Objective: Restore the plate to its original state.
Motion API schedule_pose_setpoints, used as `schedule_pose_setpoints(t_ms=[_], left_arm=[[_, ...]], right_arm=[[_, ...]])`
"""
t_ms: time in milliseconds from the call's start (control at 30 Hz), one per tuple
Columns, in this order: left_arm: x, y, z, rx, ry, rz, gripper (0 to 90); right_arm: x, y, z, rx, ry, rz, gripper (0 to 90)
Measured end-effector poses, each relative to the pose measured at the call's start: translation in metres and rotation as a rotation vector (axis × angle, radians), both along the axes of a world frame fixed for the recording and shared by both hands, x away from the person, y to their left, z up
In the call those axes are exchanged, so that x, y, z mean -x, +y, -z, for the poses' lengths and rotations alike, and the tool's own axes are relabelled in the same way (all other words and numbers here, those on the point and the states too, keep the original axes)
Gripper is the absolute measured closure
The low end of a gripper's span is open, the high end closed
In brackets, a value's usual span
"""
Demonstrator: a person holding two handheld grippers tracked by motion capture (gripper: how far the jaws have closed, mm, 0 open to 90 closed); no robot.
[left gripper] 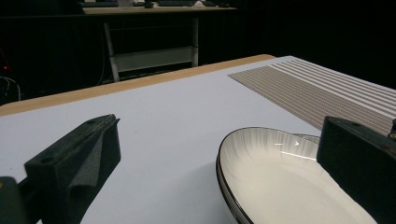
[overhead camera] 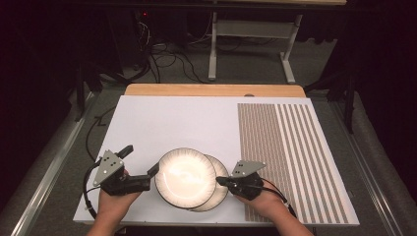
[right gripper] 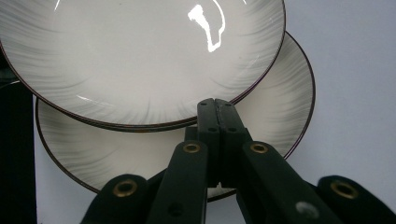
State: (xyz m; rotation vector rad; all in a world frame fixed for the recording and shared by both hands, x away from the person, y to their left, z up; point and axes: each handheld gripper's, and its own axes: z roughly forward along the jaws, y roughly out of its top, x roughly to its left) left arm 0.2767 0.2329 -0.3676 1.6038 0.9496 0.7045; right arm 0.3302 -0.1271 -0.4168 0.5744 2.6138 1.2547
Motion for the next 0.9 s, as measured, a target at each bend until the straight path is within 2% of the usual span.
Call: schedule_pose_setpoints(t_ms=[900], left_arm=[[0.0003,0.002,0.0002,0.006,-0.006,-0.006,0.0]], right_arm=[[0.0002,-0.0006,0.0001,0.002,0.003,0.005,90.0]])
